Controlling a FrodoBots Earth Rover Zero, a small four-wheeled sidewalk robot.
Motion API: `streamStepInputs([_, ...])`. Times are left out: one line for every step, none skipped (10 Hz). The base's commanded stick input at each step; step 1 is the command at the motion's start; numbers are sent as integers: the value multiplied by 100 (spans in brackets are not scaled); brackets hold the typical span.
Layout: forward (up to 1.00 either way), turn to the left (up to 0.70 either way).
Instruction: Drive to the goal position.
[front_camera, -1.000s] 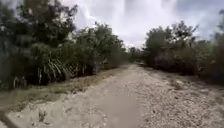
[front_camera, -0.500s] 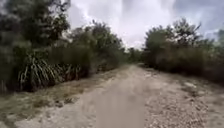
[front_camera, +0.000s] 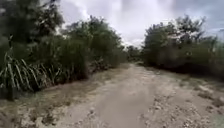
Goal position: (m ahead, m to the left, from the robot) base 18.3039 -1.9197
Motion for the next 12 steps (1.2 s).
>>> streamStepInputs([85, -30])
streamStepInputs([85, -14])
streamStepInputs([85, 0])
streamStepInputs([85, 0])
streamStepInputs([85, 0])
streamStepInputs([85, 0])
streamStepInputs([85, 0])
streamStepInputs([85, 0])
streamStepInputs([85, 0])
streamStepInputs([85, 0])
streamStepInputs([85, 0])
streamStepInputs([85, 0])
